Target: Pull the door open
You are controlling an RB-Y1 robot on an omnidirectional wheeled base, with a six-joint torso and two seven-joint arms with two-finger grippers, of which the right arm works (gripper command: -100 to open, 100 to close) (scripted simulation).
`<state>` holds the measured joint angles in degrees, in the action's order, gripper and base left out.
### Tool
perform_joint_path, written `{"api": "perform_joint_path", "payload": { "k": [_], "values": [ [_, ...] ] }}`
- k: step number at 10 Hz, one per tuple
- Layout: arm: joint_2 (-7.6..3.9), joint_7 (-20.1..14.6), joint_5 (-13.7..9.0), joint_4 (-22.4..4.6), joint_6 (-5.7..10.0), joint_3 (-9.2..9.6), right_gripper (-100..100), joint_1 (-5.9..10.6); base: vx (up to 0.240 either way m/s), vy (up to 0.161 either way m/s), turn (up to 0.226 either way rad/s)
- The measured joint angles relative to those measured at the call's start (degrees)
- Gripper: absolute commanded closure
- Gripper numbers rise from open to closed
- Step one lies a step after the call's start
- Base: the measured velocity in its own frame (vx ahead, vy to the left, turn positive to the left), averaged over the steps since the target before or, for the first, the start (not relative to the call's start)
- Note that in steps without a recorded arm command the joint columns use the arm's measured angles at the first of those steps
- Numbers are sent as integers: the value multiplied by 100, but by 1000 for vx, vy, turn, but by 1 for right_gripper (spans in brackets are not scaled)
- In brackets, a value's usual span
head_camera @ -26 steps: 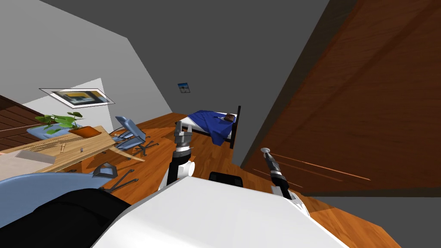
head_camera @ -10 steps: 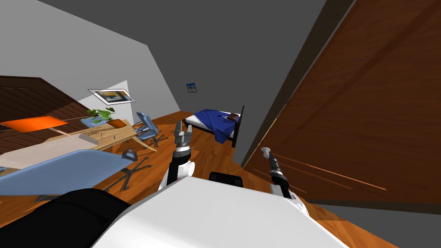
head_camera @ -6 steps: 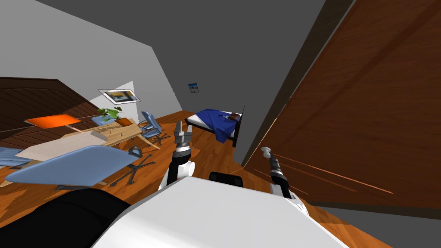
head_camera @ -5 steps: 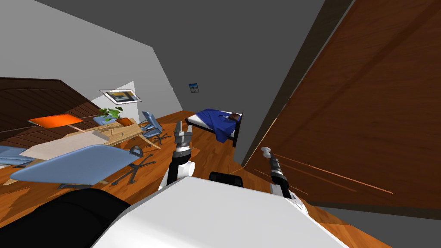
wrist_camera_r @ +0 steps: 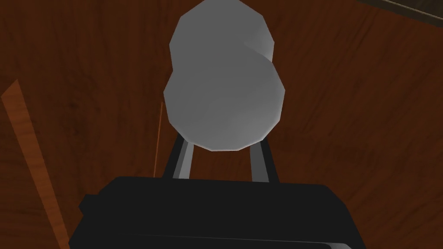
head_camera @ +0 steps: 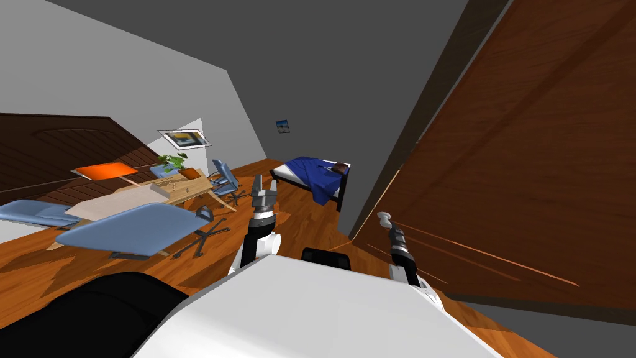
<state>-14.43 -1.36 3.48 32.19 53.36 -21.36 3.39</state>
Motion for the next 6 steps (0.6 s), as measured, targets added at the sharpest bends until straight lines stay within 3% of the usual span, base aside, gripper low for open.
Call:
{"api": "perform_joint_path", "payload": {
  "k": [3, 5, 6],
  "values": [
    [3, -402, -181, 80, -89, 72, 100, -37, -43, -20, 64],
    [-37, -705, -330, -77, -26, 126, 100, 29, -41, -19, 67],
    [-19, -857, -404, -10, -54, 153, 100, -14, -33, -14, 40]
  ]
}}
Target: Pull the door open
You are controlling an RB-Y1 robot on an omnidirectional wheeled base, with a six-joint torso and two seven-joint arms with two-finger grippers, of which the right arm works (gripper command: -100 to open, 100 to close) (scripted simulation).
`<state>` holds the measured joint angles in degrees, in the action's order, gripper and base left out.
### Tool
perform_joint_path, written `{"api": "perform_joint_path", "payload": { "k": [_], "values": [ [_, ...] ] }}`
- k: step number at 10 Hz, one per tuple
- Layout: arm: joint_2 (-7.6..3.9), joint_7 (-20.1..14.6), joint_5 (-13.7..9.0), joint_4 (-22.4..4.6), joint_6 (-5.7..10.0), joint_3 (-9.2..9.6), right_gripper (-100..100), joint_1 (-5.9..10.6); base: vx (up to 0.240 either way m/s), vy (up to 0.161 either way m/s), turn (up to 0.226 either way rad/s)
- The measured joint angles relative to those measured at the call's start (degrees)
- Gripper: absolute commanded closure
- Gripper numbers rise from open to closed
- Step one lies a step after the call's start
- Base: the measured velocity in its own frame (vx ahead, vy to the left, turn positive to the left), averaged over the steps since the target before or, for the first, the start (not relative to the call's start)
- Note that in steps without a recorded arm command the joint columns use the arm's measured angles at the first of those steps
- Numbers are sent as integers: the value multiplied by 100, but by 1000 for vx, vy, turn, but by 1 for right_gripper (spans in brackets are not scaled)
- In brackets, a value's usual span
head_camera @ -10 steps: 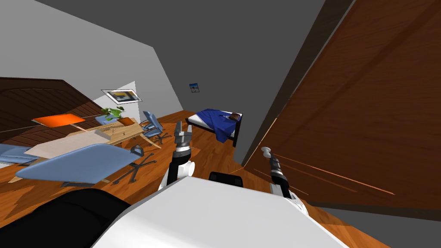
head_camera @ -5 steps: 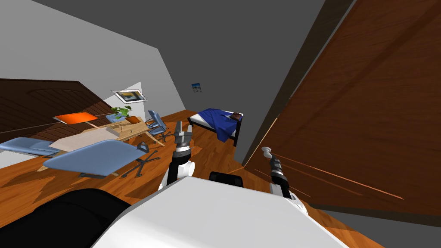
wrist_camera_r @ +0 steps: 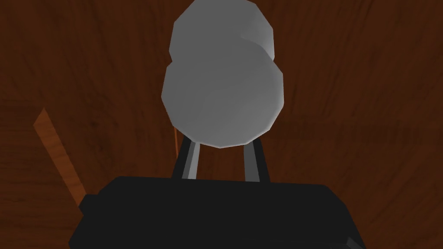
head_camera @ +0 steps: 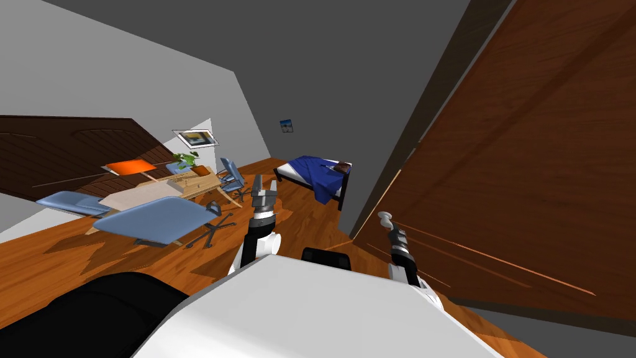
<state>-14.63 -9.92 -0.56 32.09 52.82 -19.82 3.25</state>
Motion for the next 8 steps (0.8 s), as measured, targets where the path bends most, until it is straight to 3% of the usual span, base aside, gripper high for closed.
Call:
{"api": "perform_joint_path", "payload": {
  "k": [5, 6, 8],
  "values": [
    [5, -700, -335, 60, -101, 122, 100, -24, -44, -16, 65],
    [-8, -818, -375, 43, -105, 139, -100, -4, -45, -24, 18],
    [20, -1071, -473, 53, -148, 141, -100, 10, -55, -20, 17]
  ]
}}
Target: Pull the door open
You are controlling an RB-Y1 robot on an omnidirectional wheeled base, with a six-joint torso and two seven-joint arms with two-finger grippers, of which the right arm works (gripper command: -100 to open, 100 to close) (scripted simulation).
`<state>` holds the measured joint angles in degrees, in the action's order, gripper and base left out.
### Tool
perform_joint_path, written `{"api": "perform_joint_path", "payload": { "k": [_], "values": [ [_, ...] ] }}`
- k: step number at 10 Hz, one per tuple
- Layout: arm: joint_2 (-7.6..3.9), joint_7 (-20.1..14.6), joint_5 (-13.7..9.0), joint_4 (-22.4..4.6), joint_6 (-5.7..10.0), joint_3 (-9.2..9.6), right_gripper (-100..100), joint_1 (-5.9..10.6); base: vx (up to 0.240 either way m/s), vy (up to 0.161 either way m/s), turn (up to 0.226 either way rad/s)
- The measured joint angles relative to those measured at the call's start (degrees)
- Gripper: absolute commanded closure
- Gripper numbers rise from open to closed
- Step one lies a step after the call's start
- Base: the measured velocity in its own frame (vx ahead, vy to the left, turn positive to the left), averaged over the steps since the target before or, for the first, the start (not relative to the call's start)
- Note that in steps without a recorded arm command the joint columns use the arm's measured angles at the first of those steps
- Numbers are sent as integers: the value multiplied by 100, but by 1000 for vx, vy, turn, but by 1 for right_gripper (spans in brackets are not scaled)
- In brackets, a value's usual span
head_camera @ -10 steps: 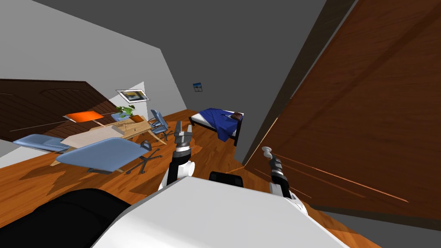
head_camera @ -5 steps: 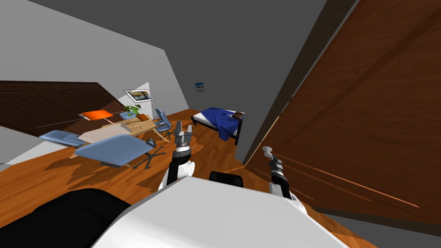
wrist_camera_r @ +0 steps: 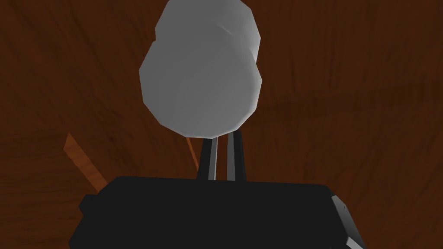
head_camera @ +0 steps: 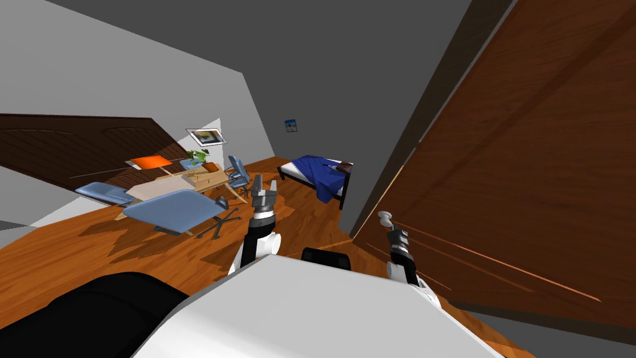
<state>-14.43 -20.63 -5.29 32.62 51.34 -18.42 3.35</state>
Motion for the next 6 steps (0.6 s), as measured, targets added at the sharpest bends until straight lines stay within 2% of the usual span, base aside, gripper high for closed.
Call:
{"api": "perform_joint_path", "payload": {
  "k": [2, 5, 6],
  "values": [
    [21, -324, -103, -60, 40, 21, -100, 84, -83, 1, 38],
    [110, -725, -242, 23, -47, 45, -100, 80, -55, -9, 24],
    [125, -889, -307, -124, 3, 64, -100, 178, -52, -4, 45]
  ]
}}
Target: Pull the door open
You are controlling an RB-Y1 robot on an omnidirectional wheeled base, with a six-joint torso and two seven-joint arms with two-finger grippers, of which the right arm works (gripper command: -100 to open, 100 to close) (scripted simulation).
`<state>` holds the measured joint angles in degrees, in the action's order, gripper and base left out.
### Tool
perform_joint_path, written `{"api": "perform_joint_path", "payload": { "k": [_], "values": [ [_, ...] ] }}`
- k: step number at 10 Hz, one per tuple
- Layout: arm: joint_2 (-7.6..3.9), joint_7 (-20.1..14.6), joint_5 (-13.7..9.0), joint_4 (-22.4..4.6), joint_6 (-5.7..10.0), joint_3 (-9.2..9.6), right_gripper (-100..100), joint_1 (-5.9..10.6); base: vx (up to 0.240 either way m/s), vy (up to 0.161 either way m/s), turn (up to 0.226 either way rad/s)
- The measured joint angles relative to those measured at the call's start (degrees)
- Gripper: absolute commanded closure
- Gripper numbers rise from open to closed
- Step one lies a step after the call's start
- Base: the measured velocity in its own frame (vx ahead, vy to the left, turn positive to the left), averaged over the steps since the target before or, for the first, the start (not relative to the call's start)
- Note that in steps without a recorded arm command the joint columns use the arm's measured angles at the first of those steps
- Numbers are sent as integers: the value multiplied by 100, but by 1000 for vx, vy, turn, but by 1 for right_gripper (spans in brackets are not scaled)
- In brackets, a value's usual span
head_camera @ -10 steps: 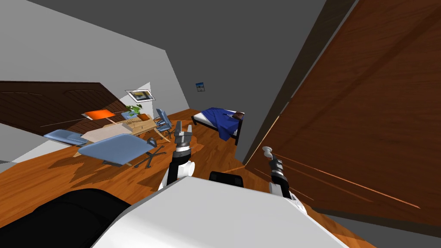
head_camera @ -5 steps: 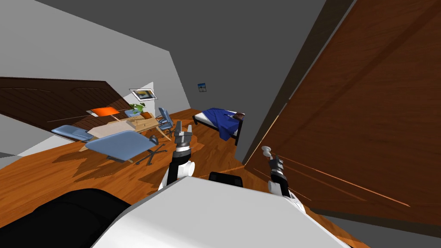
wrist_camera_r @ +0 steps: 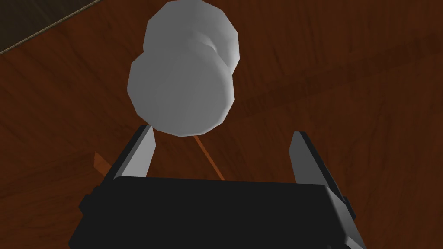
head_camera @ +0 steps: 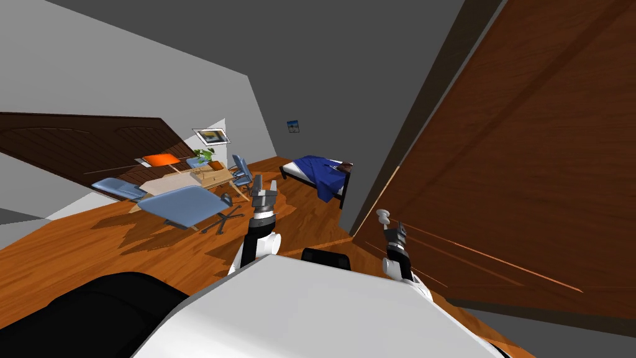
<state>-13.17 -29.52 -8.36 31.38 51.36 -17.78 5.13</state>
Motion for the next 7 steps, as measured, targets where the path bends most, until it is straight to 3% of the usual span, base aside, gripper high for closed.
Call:
{"api": "perform_joint_path", "payload": {
  "k": [3, 4, 7],
  "values": [
    [78, -386, -108, 55, -42, 41, -100, 11, -46, -2, 28],
    [79, -548, -162, -71, 5, 58, -100, 101, -70, -4, 62],
    [178, -997, -336, -67, -6, 101, -100, 181, -71, -8, 36]
  ]
}}
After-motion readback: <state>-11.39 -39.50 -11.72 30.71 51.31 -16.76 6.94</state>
